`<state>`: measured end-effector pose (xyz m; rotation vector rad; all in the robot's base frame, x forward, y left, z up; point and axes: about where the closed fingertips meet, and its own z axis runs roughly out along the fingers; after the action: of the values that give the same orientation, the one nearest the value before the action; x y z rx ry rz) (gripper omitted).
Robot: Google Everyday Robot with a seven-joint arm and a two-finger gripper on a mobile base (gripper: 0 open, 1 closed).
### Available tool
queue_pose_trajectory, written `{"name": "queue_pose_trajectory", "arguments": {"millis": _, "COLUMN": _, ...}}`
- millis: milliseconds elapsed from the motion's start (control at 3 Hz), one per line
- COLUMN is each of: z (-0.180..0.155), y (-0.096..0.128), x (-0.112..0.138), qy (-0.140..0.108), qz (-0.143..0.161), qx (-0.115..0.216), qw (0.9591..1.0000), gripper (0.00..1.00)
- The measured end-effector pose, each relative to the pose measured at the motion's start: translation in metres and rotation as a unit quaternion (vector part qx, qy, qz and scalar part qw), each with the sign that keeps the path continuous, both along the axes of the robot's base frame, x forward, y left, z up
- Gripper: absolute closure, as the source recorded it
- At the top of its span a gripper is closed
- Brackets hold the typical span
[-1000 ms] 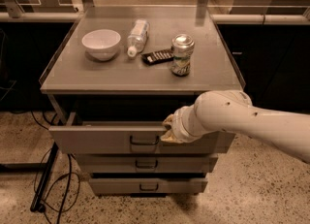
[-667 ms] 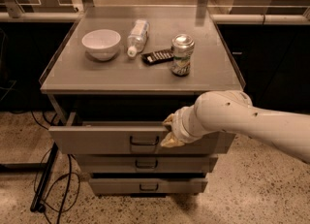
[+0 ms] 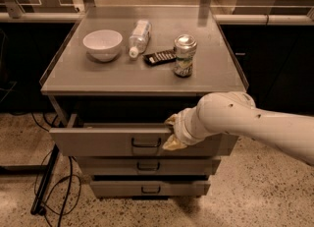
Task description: Open top drawer
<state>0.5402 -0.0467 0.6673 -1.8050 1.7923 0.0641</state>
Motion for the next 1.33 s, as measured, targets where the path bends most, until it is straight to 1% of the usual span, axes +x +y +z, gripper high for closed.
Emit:
{"name": "queue_pose_trajectory", "arguments": {"millis": 333, "z": -0.002, "y": -0.005, "x": -0.014, "qy": 0.000, "qz": 0.008, "qx": -0.005, "qw": 1.0000, "gripper": 0.73}}
{"name": "queue_pose_trajectory", "arguments": {"millis": 667, "z": 0.003, "y": -0.009, "x": -0.048, "qy": -0.008, "qz": 0.023, "qx": -0.008, "qw": 0.9997, "gripper": 0.96}}
{"name": "queue_pose_trajectory", "arguments": {"millis": 1000, "z": 0.005, "y": -0.009, "x": -0.049, "qy": -0.008, "qz": 0.023, "qx": -0.008, "qw": 0.9997, "gripper": 1.00}}
{"name": "queue_pose_trajectory", "arguments": {"millis": 1333, "z": 0.003, "y": -0.018, "x": -0.078, "qy": -0.008, "qz": 0.018, "qx": -0.007, "qw": 0.9998, "gripper": 1.00}}
